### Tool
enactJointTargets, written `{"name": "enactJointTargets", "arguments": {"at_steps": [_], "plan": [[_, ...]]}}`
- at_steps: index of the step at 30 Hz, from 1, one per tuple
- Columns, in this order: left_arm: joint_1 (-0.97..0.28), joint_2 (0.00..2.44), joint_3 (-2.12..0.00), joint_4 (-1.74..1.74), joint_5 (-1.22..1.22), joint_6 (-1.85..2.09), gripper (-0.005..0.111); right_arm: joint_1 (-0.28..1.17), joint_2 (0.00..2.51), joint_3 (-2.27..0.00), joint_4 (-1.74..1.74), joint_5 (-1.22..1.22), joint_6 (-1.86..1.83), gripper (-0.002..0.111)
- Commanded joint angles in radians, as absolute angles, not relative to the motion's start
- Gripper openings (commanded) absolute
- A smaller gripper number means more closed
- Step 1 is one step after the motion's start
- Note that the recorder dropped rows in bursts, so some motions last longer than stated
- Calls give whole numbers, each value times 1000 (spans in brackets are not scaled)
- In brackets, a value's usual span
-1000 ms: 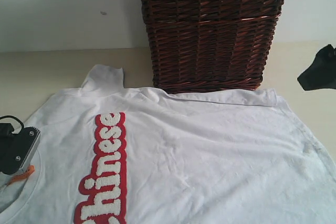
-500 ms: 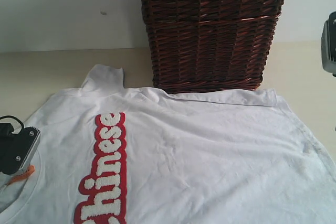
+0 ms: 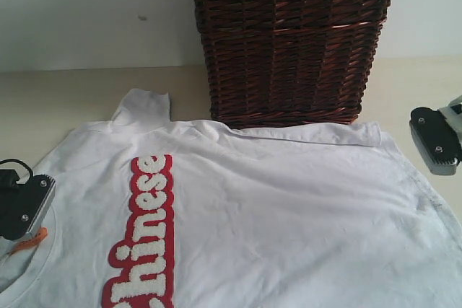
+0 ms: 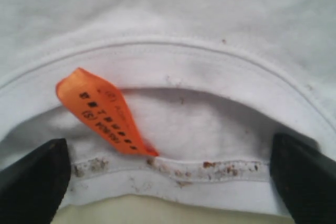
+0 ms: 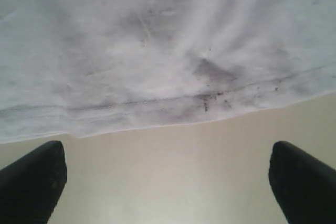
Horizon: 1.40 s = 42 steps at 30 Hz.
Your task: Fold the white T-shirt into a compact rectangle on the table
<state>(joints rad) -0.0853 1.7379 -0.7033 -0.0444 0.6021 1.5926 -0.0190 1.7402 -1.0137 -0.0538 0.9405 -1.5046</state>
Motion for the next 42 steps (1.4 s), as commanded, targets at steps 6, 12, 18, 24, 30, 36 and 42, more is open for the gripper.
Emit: {"name": "enactJointTargets", "arguments": {"at_steps": [6,12,18,24,30,36,42], "plan": [[-81,1769,-686,-37,573,1592,105,-23,1912,-1162,-62,945,-1517,105],[-81,1769,-686,-37,573,1592,105,-23,1956,-1174,-64,933,-1556,105],[-81,1769,-686,-37,573,1592,105,-23,1986,-1174,-24,932,-1576,105],[-81,1769,-686,-37,573,1592,105,-23,2010,-1174,-36,876,-1576,105],[-81,1769,-686,-37,573,1592,105,-23,1962,-1174,-55,887,-1622,105],[-81,1769,-686,-37,573,1592,105,-23,1998,-1174,-50,882,-1622,105],[-81,1769,-686,-37,573,1592,105,-3,2008,-1174,-61,861,-1622,105]]}}
